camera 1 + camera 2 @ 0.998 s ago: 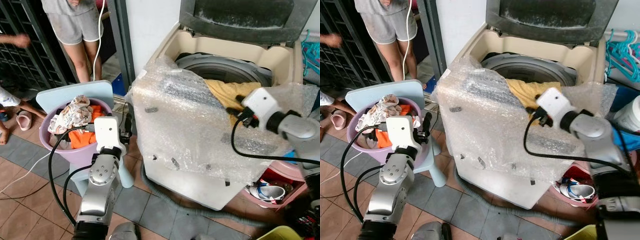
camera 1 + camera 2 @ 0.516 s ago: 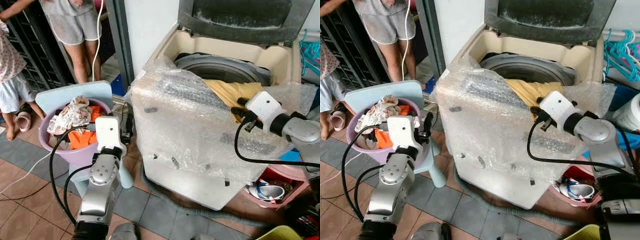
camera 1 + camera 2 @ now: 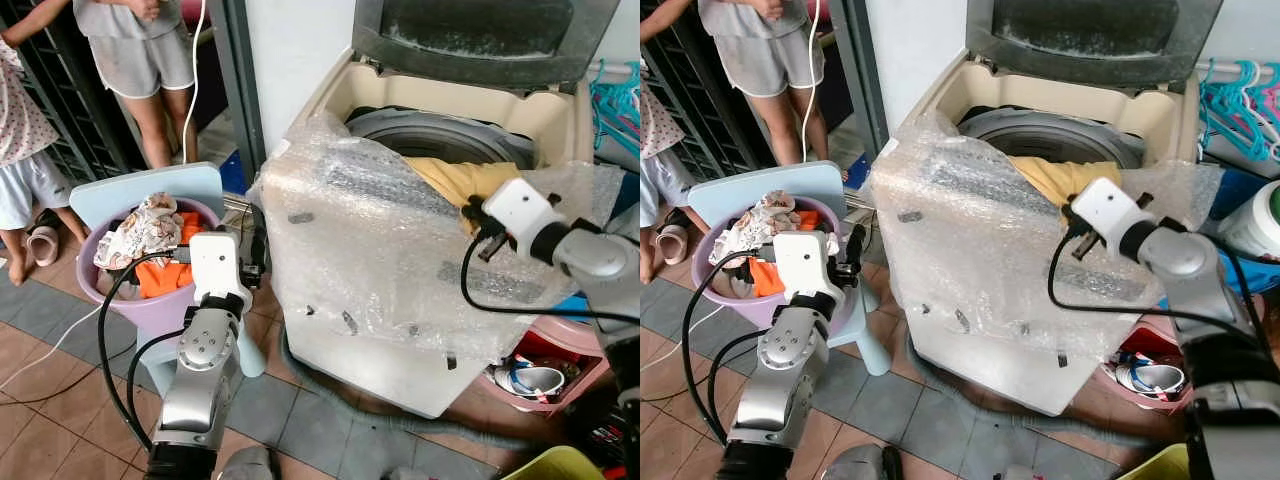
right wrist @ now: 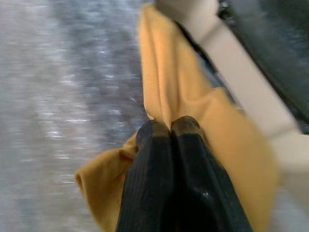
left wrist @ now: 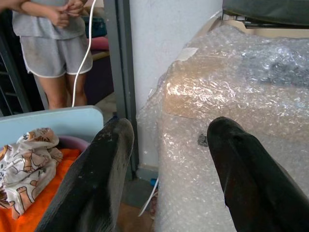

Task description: Clothes washing

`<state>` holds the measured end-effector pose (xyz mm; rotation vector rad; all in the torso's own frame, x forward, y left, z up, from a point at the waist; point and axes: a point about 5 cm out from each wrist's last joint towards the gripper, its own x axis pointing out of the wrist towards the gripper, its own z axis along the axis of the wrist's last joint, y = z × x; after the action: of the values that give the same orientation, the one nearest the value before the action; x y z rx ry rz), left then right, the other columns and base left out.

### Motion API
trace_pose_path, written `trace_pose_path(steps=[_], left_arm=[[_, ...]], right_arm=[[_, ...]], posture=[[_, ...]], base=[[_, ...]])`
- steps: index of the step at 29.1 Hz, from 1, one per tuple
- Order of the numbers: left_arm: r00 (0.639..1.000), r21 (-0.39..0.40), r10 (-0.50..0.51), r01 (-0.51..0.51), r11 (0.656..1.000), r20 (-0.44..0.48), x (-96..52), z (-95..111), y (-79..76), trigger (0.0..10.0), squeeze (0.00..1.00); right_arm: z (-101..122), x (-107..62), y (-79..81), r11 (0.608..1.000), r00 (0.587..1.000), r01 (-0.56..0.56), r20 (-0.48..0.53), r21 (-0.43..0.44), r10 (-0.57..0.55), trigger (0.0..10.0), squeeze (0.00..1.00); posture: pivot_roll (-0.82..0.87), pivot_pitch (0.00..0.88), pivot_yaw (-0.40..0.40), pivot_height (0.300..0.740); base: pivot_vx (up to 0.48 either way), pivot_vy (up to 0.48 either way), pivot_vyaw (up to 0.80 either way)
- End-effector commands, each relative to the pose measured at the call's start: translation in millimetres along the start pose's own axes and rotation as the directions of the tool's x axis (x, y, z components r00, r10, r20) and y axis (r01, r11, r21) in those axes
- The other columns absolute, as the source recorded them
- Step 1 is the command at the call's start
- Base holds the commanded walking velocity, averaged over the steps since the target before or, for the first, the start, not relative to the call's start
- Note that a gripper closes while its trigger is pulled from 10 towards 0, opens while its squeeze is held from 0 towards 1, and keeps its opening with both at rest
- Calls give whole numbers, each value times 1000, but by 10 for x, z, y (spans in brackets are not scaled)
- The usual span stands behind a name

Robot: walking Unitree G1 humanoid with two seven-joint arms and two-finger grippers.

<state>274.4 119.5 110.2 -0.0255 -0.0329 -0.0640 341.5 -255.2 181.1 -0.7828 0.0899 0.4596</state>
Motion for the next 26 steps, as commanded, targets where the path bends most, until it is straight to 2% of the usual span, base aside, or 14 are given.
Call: trace_pose_path(steps=[1, 3, 4, 5, 6, 9, 10, 11, 12, 14, 17, 19, 24, 26], left_arm=[[1000, 2, 7, -7, 1000, 6, 4, 24, -3, 10000, 0], [1000, 1, 6, -7, 1000, 6, 9, 24, -5, 10000, 0], [1000, 1, 5, -5, 1000, 6, 15, 24, -9, 10000, 0], [1000, 1, 5, -5, 1000, 6, 15, 24, -9, 10000, 0], [1000, 0, 5, -5, 1000, 6, 19, 25, -11, 10000, 0], [1000, 2, 3, -3, 1000, 10, 33, 33, -22, 10000, 0], [1000, 2, 5, -5, 1000, 12, 38, 38, -23, 10000, 0], [1000, 1, 9, -9, 1000, 12, 39, 41, -22, 10000, 0], [1000, 1, 15, -15, 1000, 12, 38, 43, -13, 10000, 0], [999, -4, 32, -32, 999, 8, 22, 35, 13, 10000, 0], [999, -5, 34, -34, 999, 6, 14, 31, 17, 10000, 0], [999, -6, 32, -32, 999, 1, 4, 22, 21, 10000, 0], [1000, -8, 14, -14, 1000, -6, 10, 11, 4, 10000, 0], [1000, -10, 4, -4, 1000, -12, 30, 10, -15, 10000, 0]], right_arm=[[334, 98, -264, 992, 988, 110, 112, -64, -102, 0, 0], [447, 138, -328, 987, 979, 146, 152, -69, -134, 0, 0], [678, 204, -453, 969, 950, 233, 233, -83, -208, 0, 0], [678, 204, -453, 969, 950, 233, 233, -83, -208, 0, 0], [804, 232, -518, 957, 927, 281, 278, -74, -250, 0, 0], [1322, 319, -681, 907, 811, 420, 438, 25, -388, 0, 0], [1431, 352, -675, 900, 790, 433, 463, 44, -402, 3412, 0], [1479, 400, -626, 915, 793, 398, 477, 69, -380, 9608, 0], [1488, 451, -549, 931, 805, 355, 480, 83, -350, 10000, 1000], [1369, 539, -330, 961, 848, 264, 455, 81, -271, 10000, 1000], [1288, 553, -258, 967, 863, 245, 437, 73, -251, 10000, 1000], [1020, 510, -91, 970, 889, 217, 387, 110, -243, 10000, 1000], [843, 438, 9, 962, 900, 218, 348, 162, -262, 10000, 1000], [761, 342, 50, 951, 894, 237, 339, 197, -293, 10000, 1000]], posture=[[-77, 0, 71, 740], [-79, 0, 71, 740], [-80, 0, 72, 740], [-80, 0, 72, 740], [-82, 0, 73, 740], [-78, 0, 72, 740], [-69, 0, 67, 740], [-69, 0, 67, 740], [-69, 0, 67, 740], [-59, 0, 60, 740], [-55, 0, 57, 740], [-61, 0, 66, 740], [-74, 0, 78, 740], [-80, 0, 85, 740]], base=[[0, 0, 0], [0, 0, 0], [0, 0, 0], [0, 0, 0], [0, 0, 0], [0, 0, 0], [0, 0, 0], [0, 0, 0], [0, 0, 0], [0, 0, 0], [0, 0, 0], [0, 0, 0], [0, 0, 0], [0, 0, 0]])
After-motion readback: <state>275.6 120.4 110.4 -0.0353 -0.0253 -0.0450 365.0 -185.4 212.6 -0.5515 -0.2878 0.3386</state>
